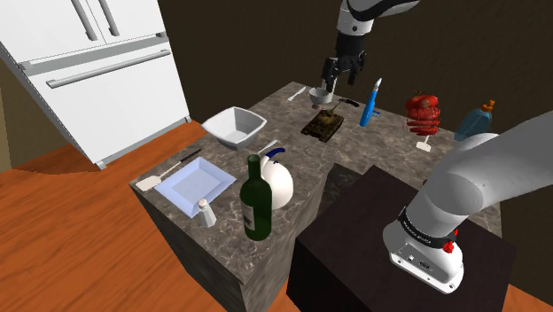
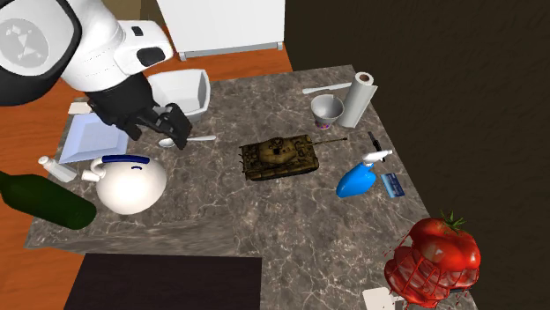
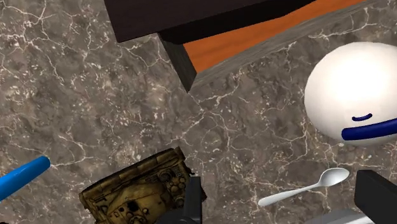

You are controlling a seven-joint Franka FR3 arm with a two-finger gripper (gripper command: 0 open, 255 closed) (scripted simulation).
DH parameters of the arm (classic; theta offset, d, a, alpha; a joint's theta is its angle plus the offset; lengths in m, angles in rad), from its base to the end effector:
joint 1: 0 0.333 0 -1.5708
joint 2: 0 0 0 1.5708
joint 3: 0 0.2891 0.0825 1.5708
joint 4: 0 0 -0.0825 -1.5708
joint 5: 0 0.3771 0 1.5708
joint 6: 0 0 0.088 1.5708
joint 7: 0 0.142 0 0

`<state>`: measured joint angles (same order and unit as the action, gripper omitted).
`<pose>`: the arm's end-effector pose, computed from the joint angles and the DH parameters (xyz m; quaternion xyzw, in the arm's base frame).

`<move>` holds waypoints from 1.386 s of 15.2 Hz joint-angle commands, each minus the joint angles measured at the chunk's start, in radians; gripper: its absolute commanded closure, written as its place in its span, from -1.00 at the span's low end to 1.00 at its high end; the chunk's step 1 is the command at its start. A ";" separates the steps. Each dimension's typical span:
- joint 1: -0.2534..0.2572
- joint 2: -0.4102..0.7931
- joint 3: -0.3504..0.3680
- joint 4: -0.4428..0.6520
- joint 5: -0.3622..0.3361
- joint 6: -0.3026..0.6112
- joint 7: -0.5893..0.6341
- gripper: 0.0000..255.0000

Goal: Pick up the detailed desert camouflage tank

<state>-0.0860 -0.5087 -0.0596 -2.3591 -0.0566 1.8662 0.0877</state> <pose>0.4016 -0.0658 0.4599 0.9944 -0.1048 0.0073 0.0128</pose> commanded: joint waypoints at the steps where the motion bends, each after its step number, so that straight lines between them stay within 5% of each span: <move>1: -0.019 0.071 -0.008 0.022 0.004 0.048 0.043 -1.00; 21: -0.167 0.772 -0.128 0.454 0.147 0.291 0.383 -1.00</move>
<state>-0.2437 0.2329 -0.1812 -1.9275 0.0793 2.1509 0.4557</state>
